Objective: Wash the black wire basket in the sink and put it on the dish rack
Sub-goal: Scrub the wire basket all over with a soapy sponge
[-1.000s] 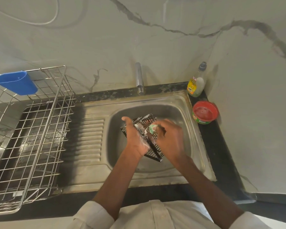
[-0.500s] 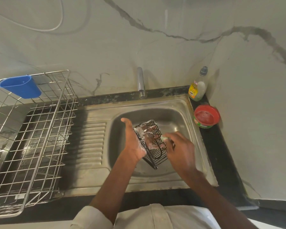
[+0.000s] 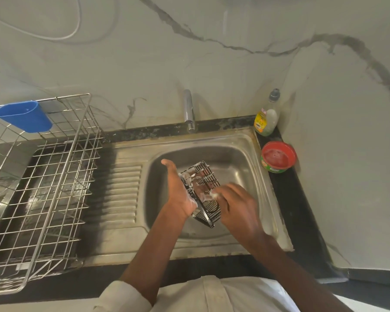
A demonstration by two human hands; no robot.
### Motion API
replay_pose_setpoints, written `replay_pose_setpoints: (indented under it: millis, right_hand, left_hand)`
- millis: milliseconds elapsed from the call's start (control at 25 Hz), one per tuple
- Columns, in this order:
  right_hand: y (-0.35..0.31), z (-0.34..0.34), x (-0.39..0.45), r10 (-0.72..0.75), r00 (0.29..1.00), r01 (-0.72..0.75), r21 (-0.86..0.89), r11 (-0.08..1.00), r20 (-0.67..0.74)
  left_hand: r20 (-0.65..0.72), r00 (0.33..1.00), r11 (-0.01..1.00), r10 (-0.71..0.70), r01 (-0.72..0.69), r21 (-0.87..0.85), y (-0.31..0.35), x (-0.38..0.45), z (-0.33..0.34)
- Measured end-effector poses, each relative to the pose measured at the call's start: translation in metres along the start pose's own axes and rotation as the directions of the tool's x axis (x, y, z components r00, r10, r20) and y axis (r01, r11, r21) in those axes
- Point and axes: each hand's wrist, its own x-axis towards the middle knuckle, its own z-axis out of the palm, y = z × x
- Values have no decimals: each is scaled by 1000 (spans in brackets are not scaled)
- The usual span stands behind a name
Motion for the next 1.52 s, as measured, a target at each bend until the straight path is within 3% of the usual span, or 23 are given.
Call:
replay_pose_setpoints:
  millis: [120, 320, 520, 640, 760, 880, 1000, 1120, 1200, 1280, 1360, 1520]
  right_hand:
    - [3, -5, -11, 80, 997, -81, 55, 995, 16]
    - [-3, 14, 64, 159, 987, -156, 108, 982, -18]
    - [1, 6, 33, 7, 998, -5, -31, 1000, 69]
    - [-2, 1, 24, 49, 993, -53, 36, 998, 107]
    - [-9, 11, 61, 102, 994, -106, 81, 991, 45]
    - [-16, 14, 83, 110, 990, -113, 35, 993, 91]
    - [-19, 9, 50, 72, 995, -71, -17, 997, 66]
    - [-22, 3, 15, 175, 983, -176, 15, 984, 64]
    - [-21, 3, 18, 386, 923, -383, 111, 917, 2]
    - [-16, 2, 30, 588, 809, -565, 292, 772, 10]
    - [-11, 6, 40, 667, 745, -616, 395, 682, 8]
    - [-9, 12, 48, 761, 648, -648, 536, 541, 15]
  left_hand:
    - [-9, 1000, 999, -11, 11, 34, -3, -3, -1]
    - [47, 999, 997, -11, 8, 71, -9, -6, 8]
    - [103, 994, 999, -35, 35, 3, 6, 7, -8]
    - [112, 992, 998, -51, 47, 35, 4, 9, -9]
    - [144, 989, 997, -45, 35, 75, -1, 9, -3]
    - [149, 988, 999, -41, 40, 6, 4, 12, -5]
    - [105, 993, 994, -49, 58, -90, 14, 17, -14]
    - [72, 995, 993, -72, 78, -84, 18, 19, -17]
    - [63, 995, 991, -83, 89, -100, 18, 18, -11]
    - [70, 993, 983, -94, 104, -153, 15, 16, -3]
    - [75, 995, 986, -62, 72, -149, 12, 7, 5]
    - [127, 990, 994, 65, -75, 75, -11, -16, 12]
